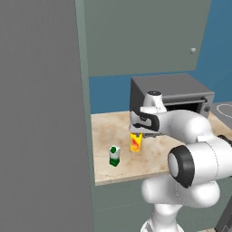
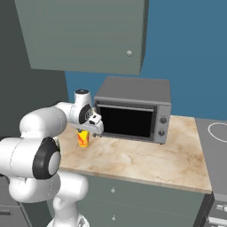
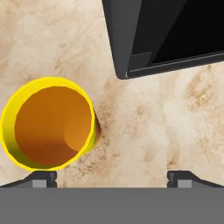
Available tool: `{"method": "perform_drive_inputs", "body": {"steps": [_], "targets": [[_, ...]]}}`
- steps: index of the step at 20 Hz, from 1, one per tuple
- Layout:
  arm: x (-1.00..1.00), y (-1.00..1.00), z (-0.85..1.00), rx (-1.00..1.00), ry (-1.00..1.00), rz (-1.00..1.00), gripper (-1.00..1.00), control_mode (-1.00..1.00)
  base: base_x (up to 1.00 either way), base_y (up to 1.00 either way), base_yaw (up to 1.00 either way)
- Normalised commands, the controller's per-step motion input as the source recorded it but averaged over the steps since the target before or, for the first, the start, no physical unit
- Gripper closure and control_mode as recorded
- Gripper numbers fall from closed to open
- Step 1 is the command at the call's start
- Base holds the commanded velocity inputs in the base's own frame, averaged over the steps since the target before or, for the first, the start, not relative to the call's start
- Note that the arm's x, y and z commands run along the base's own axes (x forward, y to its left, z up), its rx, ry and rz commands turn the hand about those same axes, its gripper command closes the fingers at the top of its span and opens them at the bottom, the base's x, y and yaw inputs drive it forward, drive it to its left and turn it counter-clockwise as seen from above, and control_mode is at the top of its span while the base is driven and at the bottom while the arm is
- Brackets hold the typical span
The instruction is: Place the microwavable item in the microwave. Then, close the microwave door and press the start button.
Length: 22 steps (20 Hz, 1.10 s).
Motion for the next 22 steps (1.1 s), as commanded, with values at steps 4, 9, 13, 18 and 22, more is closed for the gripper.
{"method": "perform_drive_inputs", "body": {"steps": [4,9,13,18,22], "targets": [[0.01,0.00,0.00,0.00,0.00,0.00,-1.00,-1.00,0.00,0.00,0.00],[0.01,0.00,0.04,0.00,0.00,0.00,-1.00,-1.00,0.00,0.00,0.00],[0.00,0.00,0.09,0.00,0.00,0.00,-1.00,-1.00,0.00,0.00,0.00],[0.02,0.00,0.11,0.00,0.00,0.00,-1.00,-1.00,0.00,0.00,0.00],[0.20,0.00,-0.10,0.00,0.02,0.00,-1.00,-1.00,0.00,0.00,0.00]]}}
